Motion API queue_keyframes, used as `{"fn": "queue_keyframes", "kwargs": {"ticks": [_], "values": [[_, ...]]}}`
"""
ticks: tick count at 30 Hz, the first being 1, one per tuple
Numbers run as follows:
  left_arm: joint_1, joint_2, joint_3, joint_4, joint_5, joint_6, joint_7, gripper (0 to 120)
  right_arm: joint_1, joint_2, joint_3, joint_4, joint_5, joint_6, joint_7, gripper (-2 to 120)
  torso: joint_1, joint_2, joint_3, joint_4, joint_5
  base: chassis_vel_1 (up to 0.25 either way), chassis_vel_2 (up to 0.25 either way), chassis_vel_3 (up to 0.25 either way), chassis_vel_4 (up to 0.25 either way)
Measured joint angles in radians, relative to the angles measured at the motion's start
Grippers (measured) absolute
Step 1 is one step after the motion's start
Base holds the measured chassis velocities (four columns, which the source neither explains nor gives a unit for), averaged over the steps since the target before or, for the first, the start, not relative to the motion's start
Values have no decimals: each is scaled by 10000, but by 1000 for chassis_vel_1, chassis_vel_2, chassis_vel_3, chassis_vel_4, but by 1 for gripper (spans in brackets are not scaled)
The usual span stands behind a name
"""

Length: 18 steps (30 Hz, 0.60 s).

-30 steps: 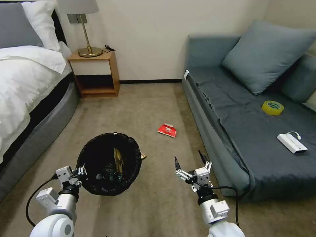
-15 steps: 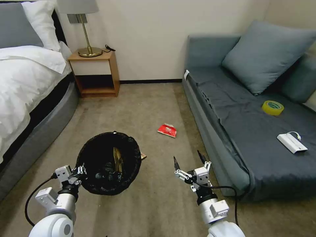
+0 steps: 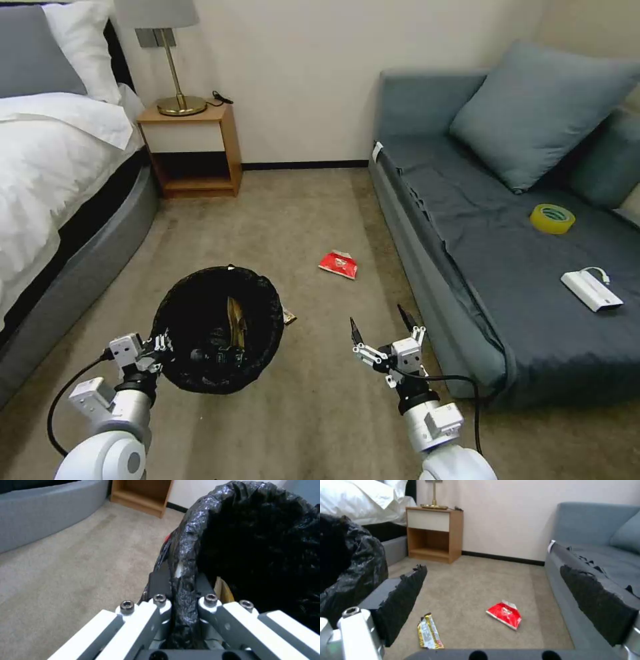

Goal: Pick up the trash bin, then pick up the garbage on the floor and place it into the trash bin.

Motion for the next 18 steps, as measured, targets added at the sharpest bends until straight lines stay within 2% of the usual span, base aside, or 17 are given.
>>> {"fn": "queue_keyframes", "kwargs": {"ticks": [18], "values": [[-56,68,-195,33,-50,0,-103,4,-42,-20,-39,-107,-55,45,-165,100,0,0,0,0,0,-80,91,91,-83]]}}
